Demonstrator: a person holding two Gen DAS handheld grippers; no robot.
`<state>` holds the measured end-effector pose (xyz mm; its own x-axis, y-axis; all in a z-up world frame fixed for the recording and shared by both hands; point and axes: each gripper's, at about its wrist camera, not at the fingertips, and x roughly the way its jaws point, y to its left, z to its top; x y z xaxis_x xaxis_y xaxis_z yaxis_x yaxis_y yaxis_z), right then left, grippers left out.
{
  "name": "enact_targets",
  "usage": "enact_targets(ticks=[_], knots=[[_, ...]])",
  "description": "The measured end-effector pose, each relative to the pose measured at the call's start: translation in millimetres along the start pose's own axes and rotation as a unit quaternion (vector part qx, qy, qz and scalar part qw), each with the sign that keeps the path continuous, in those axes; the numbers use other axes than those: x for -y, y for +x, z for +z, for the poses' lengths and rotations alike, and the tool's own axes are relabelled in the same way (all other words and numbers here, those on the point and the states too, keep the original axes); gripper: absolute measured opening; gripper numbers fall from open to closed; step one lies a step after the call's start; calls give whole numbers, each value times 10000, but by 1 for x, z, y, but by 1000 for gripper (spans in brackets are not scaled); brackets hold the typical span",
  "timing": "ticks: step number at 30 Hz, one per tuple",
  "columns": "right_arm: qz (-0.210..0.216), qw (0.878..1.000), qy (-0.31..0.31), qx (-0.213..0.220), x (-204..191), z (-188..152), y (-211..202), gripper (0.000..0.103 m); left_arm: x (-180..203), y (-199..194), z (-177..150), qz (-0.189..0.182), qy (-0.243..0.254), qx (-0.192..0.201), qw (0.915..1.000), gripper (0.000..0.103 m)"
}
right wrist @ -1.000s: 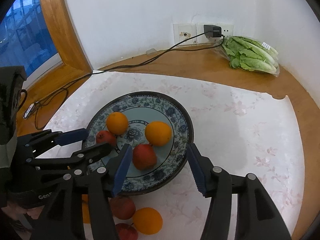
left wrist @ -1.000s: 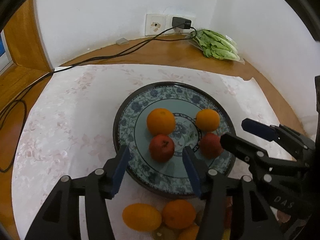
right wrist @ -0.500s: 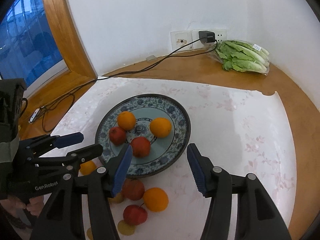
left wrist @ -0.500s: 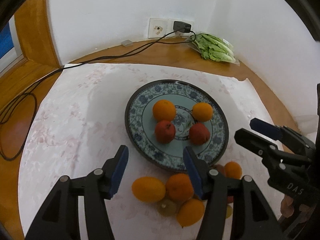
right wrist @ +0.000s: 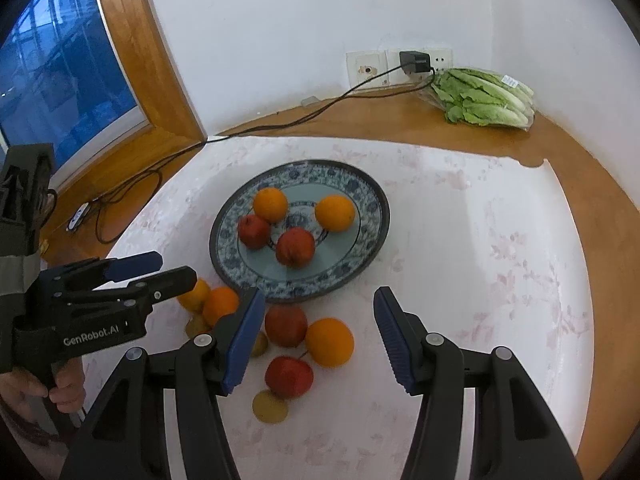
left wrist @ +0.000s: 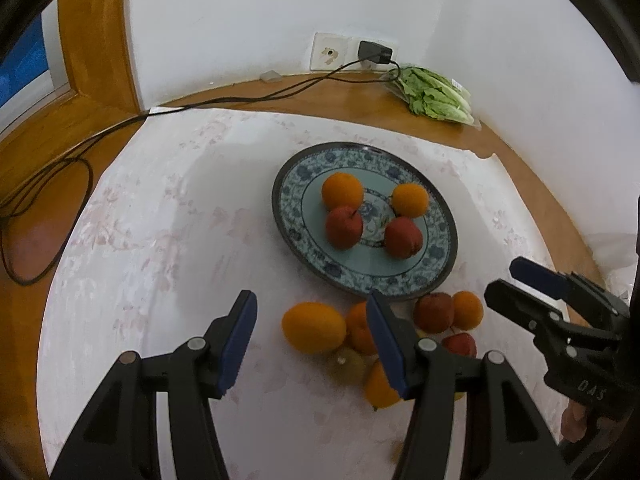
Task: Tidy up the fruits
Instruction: 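Withdraw both grippers from the plate toward the loose fruit pile, then close the left gripper on a large orange while the right gripper grasps a red apple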
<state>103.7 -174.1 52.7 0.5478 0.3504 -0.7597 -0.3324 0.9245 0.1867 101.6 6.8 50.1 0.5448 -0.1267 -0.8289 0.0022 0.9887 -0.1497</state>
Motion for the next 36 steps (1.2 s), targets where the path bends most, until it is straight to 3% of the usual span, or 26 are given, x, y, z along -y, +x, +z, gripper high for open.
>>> enact_targets(ticks=[32,36], knots=[[177,9983,250,-488,-8,-45,12,58,-15,18,-19,-143,-239,-181,9994,60],[210,9979,282,-544,-7,-46,17,53,-16,19,-21,-191,-247,-147,9994,60]])
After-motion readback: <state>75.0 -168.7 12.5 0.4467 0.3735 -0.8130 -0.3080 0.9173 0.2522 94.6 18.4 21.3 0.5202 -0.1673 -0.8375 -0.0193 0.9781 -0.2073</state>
